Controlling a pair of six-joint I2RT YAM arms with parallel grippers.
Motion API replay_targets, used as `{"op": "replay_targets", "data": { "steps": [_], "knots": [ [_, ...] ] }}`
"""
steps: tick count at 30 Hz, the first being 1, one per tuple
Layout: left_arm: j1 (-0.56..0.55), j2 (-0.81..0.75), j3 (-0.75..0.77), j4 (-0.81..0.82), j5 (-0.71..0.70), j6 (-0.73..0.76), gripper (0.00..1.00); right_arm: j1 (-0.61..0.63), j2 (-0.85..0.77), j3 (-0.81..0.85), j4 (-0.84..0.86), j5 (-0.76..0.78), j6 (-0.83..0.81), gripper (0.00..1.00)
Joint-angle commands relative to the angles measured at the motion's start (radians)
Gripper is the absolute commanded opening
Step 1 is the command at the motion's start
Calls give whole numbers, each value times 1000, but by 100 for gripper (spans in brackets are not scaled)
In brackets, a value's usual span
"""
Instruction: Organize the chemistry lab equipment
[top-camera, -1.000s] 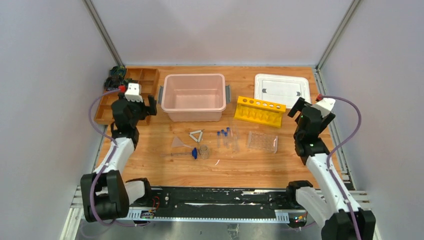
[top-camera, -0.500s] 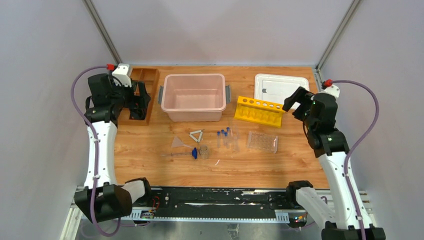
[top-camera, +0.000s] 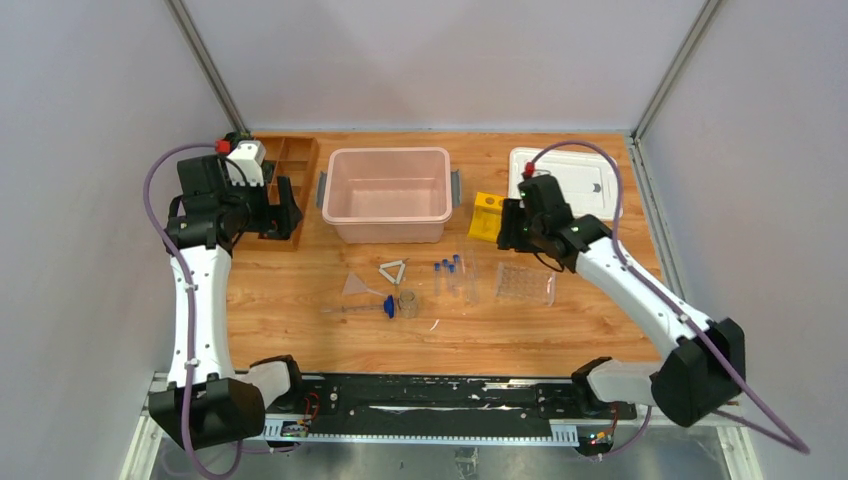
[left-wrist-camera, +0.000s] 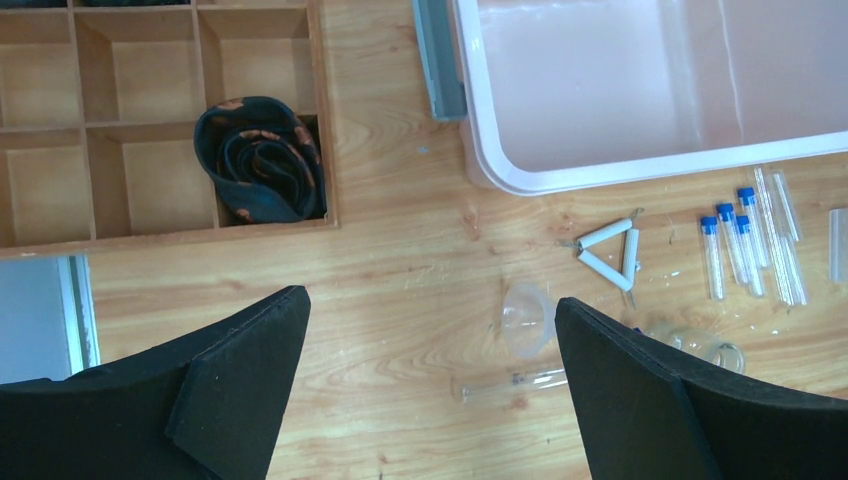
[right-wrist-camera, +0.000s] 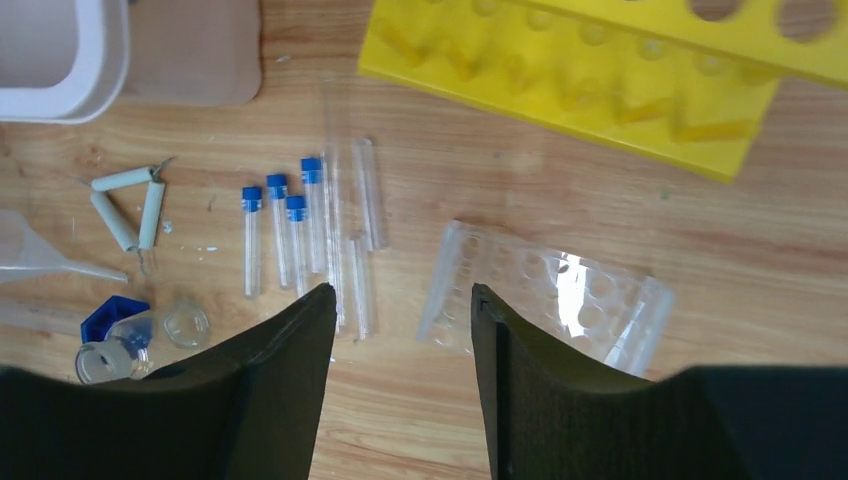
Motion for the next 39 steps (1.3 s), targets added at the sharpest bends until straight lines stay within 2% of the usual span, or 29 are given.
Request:
{"op": "replay_targets", "data": {
  "steps": [1,3,8,18,29,39],
  "knots": [
    [6,-44,-2,-36,-27,15,100,112,127,55,85,50,18,51],
    [6,-50,-5,-36,-30,4,100,135,188,62,119,52,24,47],
    [6,-57,-5,-36,-7,-10,100,182,305,38,267,51,28,43],
    [6,-35,-10,-36,15,-7,100,195,509,113,331,62,46,25],
    [6,-29,-7,-36,23,10,100,202,632,148,345,103,74,25],
    [6,-40,26,-49,43,23,100,245,651,107,349,212,107,25]
  ]
}}
